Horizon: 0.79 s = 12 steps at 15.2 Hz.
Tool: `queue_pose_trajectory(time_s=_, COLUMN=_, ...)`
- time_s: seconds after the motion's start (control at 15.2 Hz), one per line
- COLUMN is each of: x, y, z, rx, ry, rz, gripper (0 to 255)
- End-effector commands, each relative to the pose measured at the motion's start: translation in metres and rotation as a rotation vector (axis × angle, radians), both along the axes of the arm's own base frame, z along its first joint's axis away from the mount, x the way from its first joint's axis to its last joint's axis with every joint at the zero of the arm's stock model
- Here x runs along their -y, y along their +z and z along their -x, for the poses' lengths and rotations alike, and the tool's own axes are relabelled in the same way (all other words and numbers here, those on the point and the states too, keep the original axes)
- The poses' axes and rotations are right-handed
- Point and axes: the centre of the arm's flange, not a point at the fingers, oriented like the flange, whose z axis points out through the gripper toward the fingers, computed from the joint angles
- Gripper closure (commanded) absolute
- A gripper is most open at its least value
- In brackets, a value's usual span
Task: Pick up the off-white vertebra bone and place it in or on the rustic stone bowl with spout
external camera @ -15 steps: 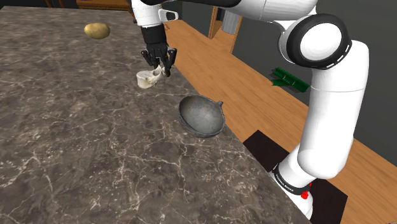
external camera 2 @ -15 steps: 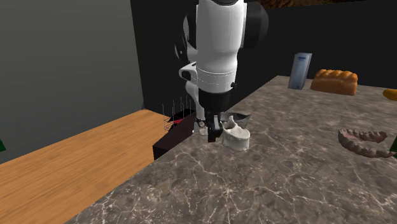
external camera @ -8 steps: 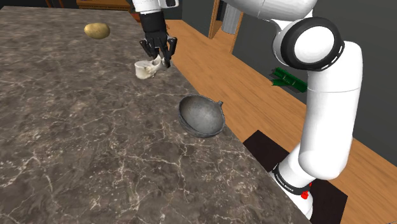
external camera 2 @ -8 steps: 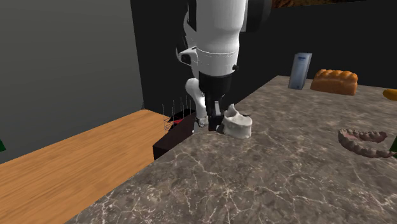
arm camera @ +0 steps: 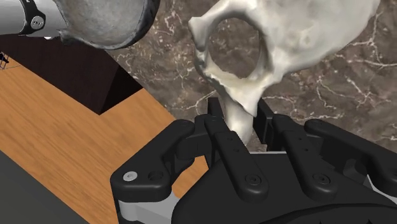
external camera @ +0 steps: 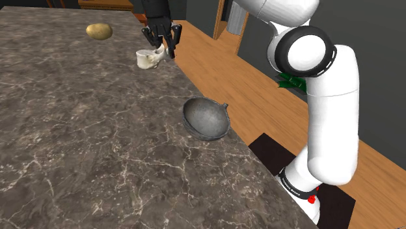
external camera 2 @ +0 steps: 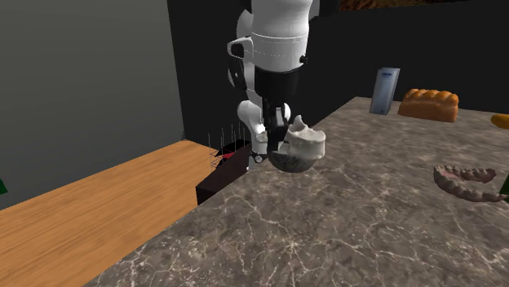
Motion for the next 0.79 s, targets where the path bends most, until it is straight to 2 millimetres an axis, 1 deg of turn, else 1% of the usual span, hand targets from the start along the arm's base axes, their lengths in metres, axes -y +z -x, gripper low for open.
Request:
queue_pose_trajectory(time_s=0.0, x=0.003, y=0.003, z=0.013, rx=-0.001, ry=-0.001, rz=0.0, gripper=255)
queue_pose_trajectory(time_s=0.73, x=0.038, y=0.003, z=0.154, rx=-0.001, ry=-0.001, rz=0.0, gripper=255)
